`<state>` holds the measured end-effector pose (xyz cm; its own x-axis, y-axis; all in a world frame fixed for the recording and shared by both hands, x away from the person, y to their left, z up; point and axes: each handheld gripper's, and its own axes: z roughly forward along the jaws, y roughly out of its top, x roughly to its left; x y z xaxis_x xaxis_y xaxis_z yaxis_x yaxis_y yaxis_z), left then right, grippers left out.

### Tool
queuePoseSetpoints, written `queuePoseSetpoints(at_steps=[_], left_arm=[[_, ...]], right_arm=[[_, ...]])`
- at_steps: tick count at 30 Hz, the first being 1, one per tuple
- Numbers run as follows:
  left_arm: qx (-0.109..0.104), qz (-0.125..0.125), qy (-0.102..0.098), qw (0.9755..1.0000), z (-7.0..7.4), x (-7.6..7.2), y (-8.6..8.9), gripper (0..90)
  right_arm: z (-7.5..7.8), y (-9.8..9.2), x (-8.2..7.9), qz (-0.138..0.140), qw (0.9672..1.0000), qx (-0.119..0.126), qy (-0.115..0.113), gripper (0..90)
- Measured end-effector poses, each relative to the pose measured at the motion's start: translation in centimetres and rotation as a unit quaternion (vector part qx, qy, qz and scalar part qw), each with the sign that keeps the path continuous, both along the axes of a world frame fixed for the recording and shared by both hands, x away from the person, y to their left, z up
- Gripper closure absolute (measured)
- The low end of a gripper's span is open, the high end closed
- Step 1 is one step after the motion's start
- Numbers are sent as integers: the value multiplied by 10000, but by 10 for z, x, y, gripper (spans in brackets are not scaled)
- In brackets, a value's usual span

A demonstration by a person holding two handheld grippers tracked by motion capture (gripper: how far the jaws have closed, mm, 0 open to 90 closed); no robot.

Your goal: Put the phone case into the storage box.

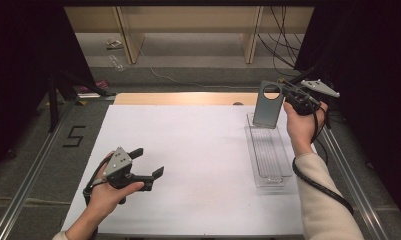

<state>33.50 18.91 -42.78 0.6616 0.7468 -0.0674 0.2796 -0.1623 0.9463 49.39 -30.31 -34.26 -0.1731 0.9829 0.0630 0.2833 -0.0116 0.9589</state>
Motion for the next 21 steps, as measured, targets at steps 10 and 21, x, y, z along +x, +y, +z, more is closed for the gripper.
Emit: queuePoseSetpoints(at_steps=[10,21], left_arm=[[-14,-4,7,10000,0,0,0,52],[-5,0,4,10000,0,0,0,52]], right_arm=[[2,-1,6,-14,10000,-9,79,852],[-4,0,12,-6,9998,-25,206,852]])
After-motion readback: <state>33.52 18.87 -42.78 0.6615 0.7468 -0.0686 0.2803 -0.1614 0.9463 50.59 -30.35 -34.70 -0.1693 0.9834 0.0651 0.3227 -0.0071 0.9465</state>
